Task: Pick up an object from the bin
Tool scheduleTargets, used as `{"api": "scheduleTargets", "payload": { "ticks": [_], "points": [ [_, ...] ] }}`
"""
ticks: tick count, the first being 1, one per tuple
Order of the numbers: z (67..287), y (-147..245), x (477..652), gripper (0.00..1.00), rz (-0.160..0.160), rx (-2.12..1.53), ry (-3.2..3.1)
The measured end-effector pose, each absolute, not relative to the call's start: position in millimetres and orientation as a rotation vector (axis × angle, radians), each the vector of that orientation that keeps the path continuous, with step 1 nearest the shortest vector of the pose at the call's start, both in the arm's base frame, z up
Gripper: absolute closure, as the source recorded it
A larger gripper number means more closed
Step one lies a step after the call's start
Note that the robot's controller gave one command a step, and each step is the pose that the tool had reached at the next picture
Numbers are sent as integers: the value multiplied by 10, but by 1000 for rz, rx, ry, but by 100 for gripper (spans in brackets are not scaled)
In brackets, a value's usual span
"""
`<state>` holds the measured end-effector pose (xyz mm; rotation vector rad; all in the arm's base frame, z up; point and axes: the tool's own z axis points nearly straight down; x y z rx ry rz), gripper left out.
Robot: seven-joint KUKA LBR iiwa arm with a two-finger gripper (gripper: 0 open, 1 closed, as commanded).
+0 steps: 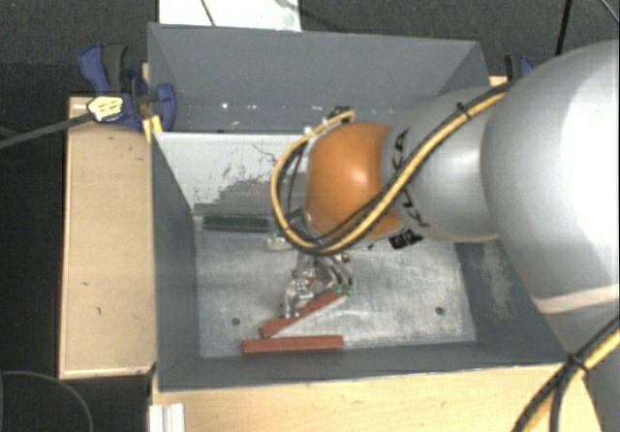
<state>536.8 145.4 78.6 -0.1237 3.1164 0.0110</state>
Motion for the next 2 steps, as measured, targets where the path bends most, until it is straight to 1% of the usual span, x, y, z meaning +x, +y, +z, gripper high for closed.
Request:
{"api": "scheduleTargets", "payload": {
  "ticks": [1,2],
  "points": [
    [783,1453,5363,0,11,-120,3118],
    [815,986,4965,100,1,-438,3106]
  ]
}}
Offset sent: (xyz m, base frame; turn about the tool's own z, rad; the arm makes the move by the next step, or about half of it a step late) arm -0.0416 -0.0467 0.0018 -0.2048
